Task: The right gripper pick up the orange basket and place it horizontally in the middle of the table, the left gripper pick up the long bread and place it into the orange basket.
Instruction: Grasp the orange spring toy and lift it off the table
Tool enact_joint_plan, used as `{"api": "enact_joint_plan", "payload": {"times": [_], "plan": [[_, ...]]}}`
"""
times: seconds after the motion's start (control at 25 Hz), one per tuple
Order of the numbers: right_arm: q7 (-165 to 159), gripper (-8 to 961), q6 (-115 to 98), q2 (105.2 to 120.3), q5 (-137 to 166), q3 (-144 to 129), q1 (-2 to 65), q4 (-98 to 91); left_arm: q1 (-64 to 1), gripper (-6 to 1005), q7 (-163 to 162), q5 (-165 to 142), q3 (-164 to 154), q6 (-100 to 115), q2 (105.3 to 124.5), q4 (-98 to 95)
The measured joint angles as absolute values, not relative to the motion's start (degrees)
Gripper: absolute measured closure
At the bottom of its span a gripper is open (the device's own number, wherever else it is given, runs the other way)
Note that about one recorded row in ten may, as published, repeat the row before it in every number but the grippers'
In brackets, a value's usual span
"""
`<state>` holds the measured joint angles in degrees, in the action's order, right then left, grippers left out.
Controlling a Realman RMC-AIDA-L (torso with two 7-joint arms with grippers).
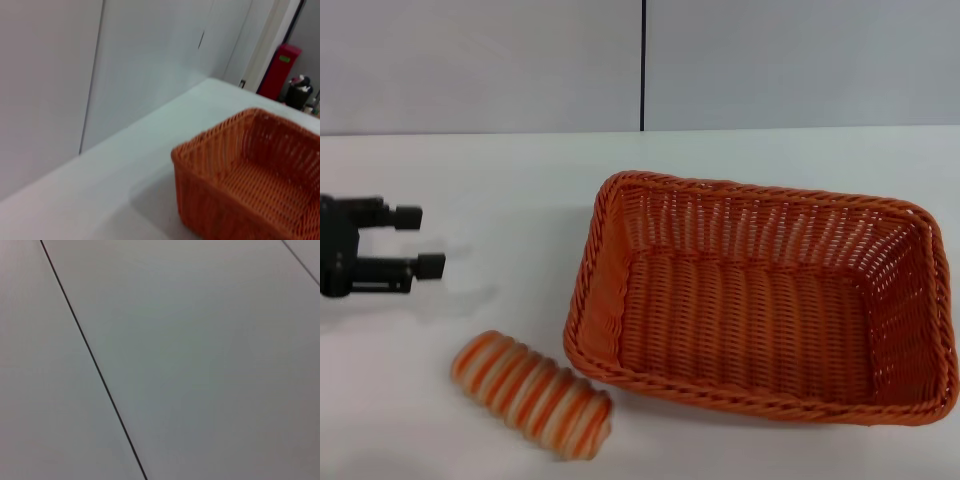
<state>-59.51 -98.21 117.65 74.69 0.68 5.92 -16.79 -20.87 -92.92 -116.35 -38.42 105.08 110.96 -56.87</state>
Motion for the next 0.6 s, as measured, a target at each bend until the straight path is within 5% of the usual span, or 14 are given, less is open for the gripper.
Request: {"api": "enact_joint_plan", "payload": {"times": [0.6], "plan": [[-61.3, 380, -98.0, 117.17, 75.2, 0.0, 8.3, -17.1, -20.3, 216, -92.5, -127.2, -38.7, 102.7, 114.23, -54.8]]}}
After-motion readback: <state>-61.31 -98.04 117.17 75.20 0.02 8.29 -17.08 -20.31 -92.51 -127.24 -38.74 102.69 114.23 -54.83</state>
